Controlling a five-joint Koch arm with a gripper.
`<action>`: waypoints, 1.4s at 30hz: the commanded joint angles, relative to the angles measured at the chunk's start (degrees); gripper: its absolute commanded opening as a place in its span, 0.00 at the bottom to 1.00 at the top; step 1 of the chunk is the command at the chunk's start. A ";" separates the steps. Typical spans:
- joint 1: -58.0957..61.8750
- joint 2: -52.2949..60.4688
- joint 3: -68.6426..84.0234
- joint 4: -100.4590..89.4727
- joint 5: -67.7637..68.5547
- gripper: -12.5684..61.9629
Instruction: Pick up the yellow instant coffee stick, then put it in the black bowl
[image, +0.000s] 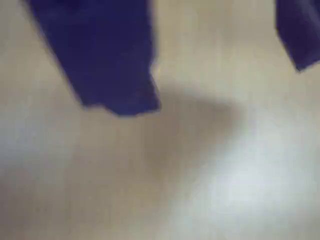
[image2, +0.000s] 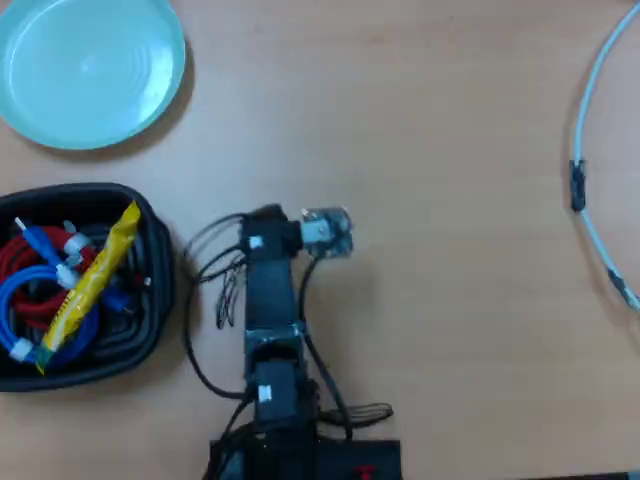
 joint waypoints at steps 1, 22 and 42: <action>2.55 7.29 1.58 -6.15 6.68 0.57; 7.03 35.68 50.71 -36.47 12.83 0.57; 7.65 35.68 65.48 -44.65 12.74 0.57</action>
